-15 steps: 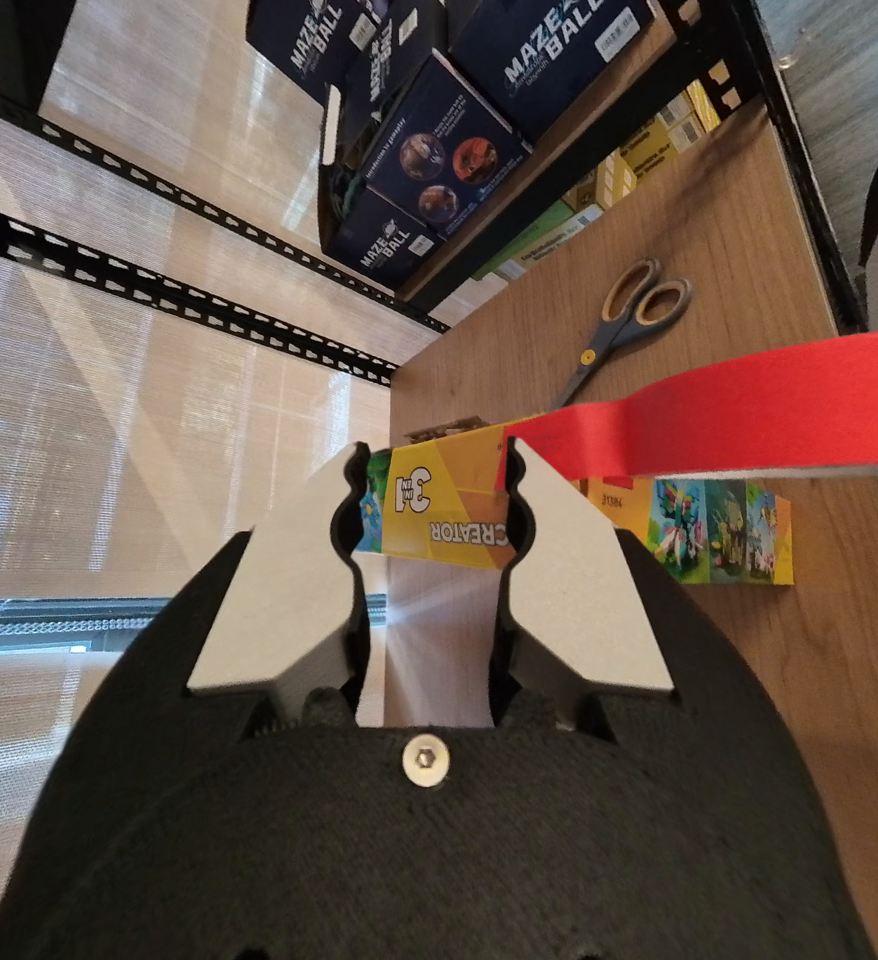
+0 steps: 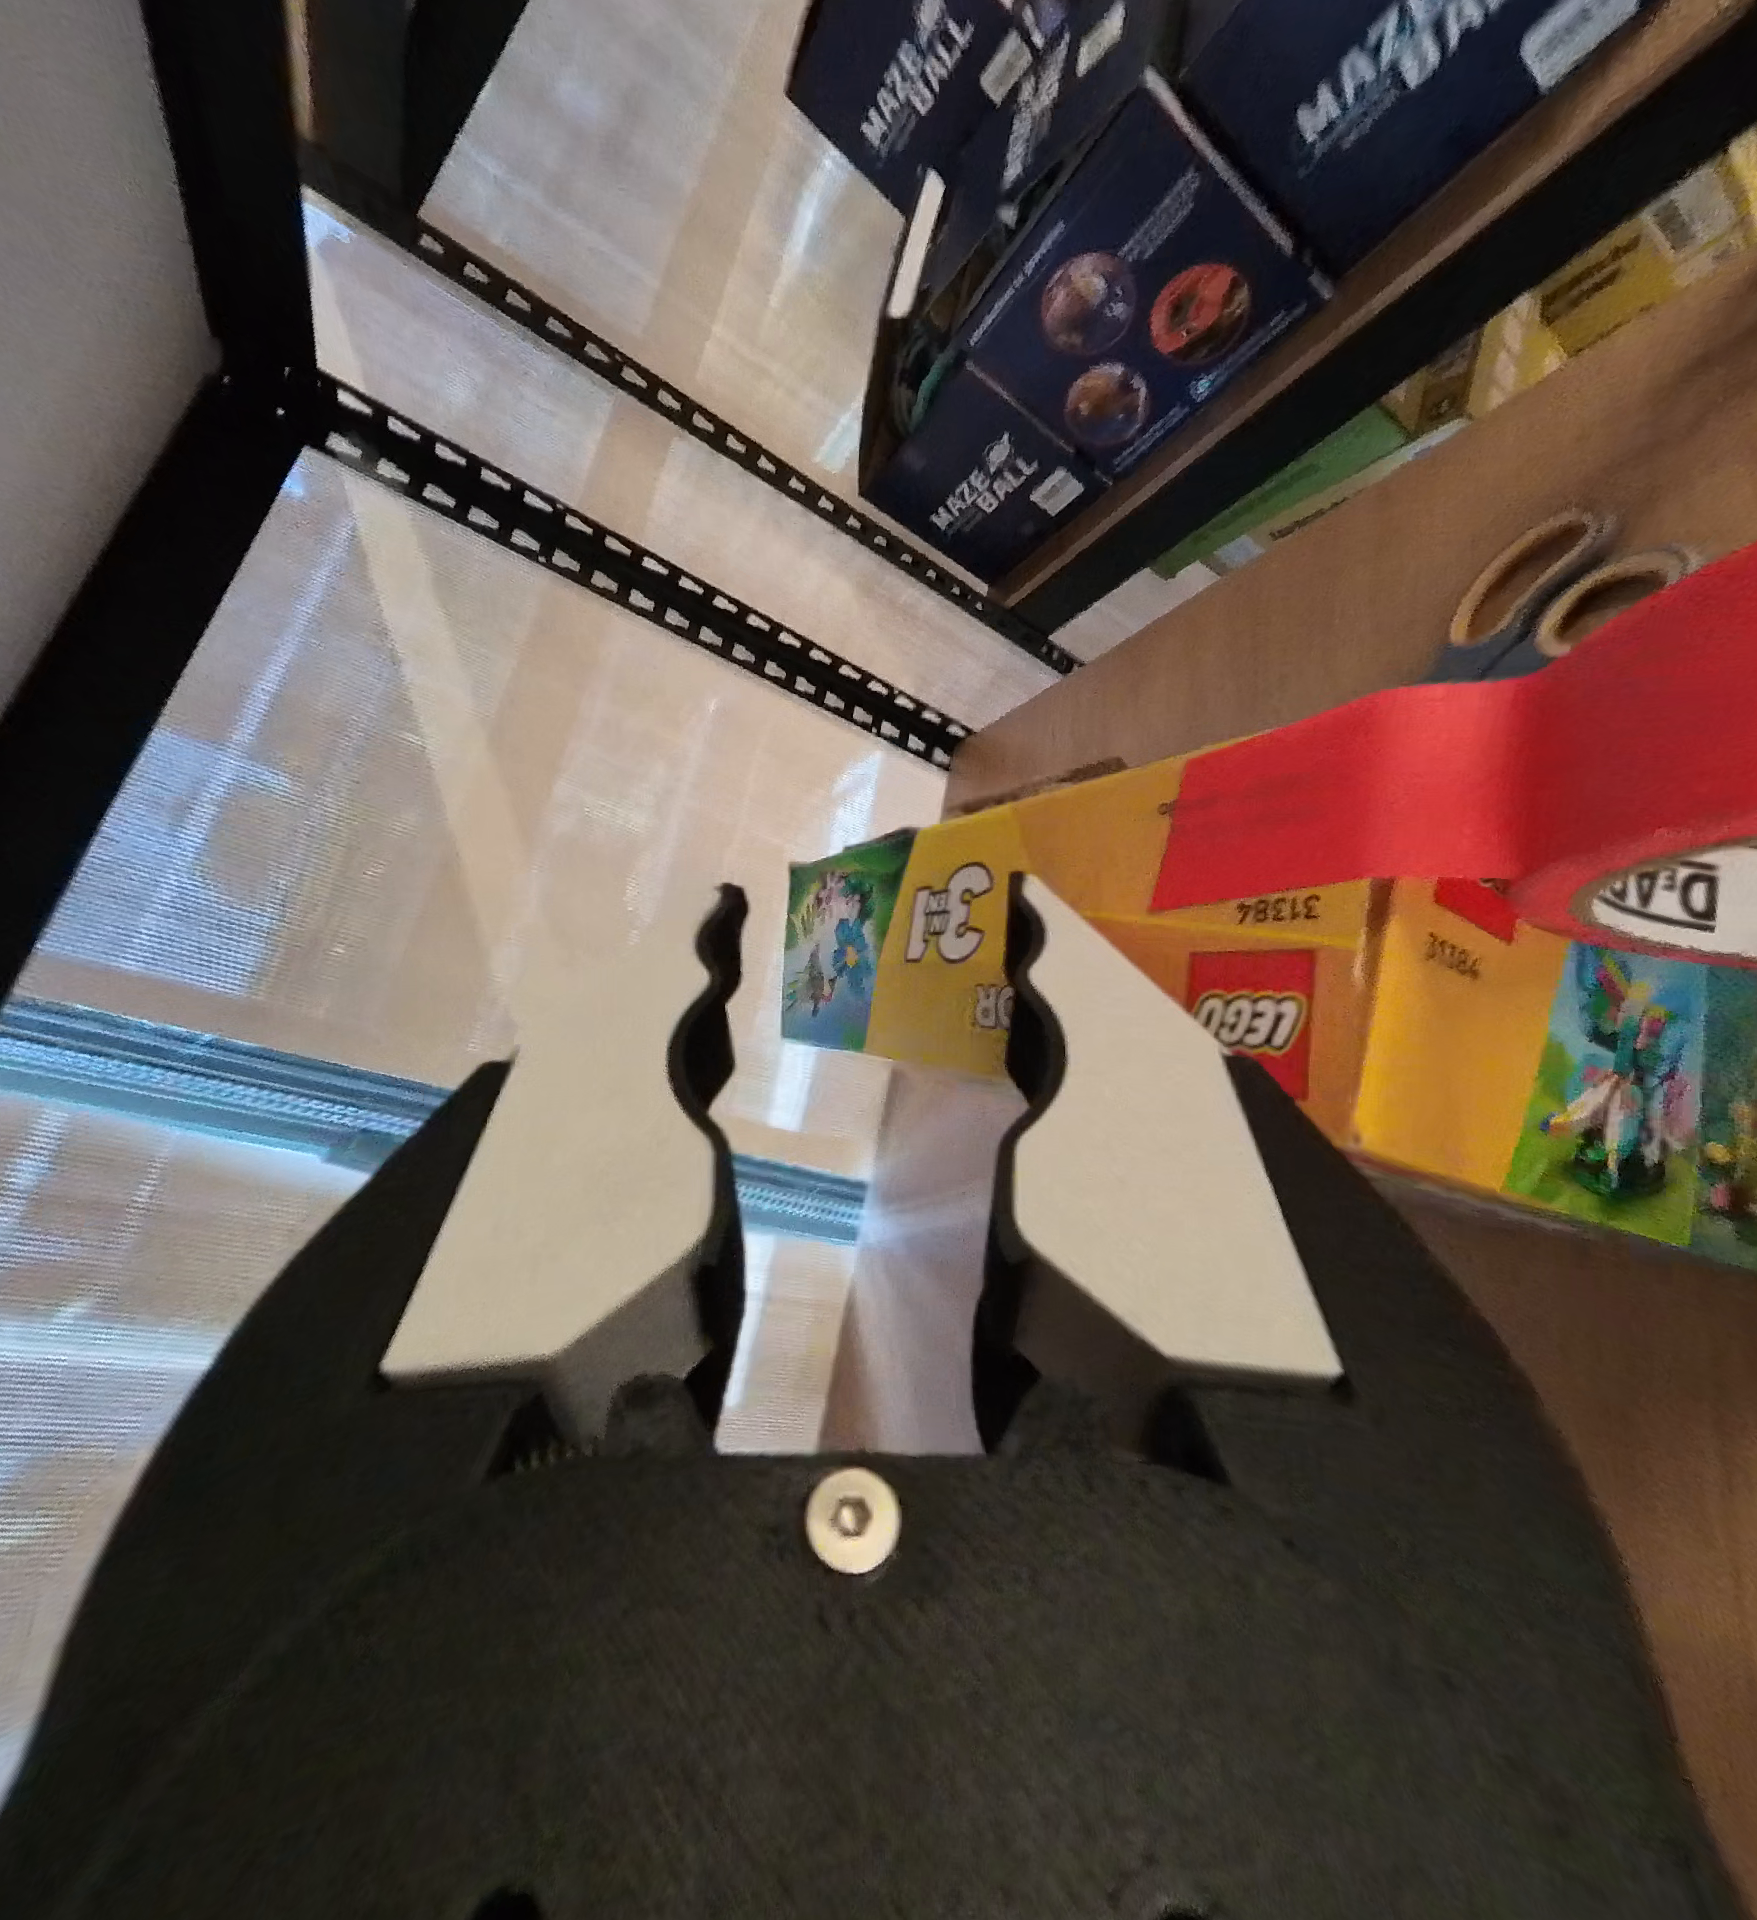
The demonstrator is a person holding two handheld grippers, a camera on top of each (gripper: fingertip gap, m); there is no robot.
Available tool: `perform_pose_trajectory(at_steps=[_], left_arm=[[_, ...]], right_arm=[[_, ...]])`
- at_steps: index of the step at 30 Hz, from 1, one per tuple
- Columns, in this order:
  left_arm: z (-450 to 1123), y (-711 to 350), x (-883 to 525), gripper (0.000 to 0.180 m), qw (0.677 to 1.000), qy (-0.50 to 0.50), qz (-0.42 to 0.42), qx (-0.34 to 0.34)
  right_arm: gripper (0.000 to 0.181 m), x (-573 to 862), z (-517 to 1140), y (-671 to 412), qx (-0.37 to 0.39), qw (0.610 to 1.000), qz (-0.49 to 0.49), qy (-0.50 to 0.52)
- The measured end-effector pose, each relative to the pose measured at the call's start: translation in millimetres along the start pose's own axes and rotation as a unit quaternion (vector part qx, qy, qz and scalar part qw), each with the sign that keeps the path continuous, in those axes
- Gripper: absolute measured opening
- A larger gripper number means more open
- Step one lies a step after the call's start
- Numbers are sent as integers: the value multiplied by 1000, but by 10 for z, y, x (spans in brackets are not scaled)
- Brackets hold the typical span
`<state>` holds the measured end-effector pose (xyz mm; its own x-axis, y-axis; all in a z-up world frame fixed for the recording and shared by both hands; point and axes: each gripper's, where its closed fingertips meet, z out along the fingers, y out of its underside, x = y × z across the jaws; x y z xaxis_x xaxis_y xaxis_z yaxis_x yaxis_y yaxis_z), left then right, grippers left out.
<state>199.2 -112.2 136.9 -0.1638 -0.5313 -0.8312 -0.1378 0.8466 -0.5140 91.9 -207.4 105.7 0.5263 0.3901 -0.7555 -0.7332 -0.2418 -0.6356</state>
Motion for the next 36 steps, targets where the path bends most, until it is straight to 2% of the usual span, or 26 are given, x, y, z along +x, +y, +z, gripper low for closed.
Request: perform_pose_trajectory(at_steps=[2, 4, 6, 8, 10, 13, 18, 22, 26, 36], left_arm=[[-102, -56, -12, 35, 998, 24, -50, 37], [-280, -201, 156, 28, 983, 120, -106, 90], [-530, -368, 372, 42, 950, 237, -141, 145], [-699, -419, 541, 48, 934, 294, -107, 173], [-673, -342, 663, 61, 945, 288, -35, 148], [-553, -277, 779, 63, 956, 263, 55, 116], [-396, -204, 890, 69, 955, 259, 119, 86], [-381, -191, 930, 70, 956, 237, 143, 98], [-348, -155, 945, 64, 958, 207, 168, 104], [-379, -159, 995, 73, 959, 224, 133, 112]], right_arm=[[7, 0, -6, -1, 0, 1000, -2, 1], [7, -1, -11, -2, 0, 1000, 1, -2], [7, -2, -13, 0, 0, 1000, 5, -7], [7, -5, -13, 2, -3, 1000, 10, -11], [7, -5, -14, 4, -4, 1000, 10, -12], [7, -6, -17, 5, -5, 1000, 11, -14], [7, -6, -32, 4, -7, 1000, 12, -17], [7, -4, -50, 3, -5, 1000, 13, -22], [8, 38, -36, 59, -6, 1000, 20, -21], [8, 30, -37, 69, 18, 999, 6, -44]])
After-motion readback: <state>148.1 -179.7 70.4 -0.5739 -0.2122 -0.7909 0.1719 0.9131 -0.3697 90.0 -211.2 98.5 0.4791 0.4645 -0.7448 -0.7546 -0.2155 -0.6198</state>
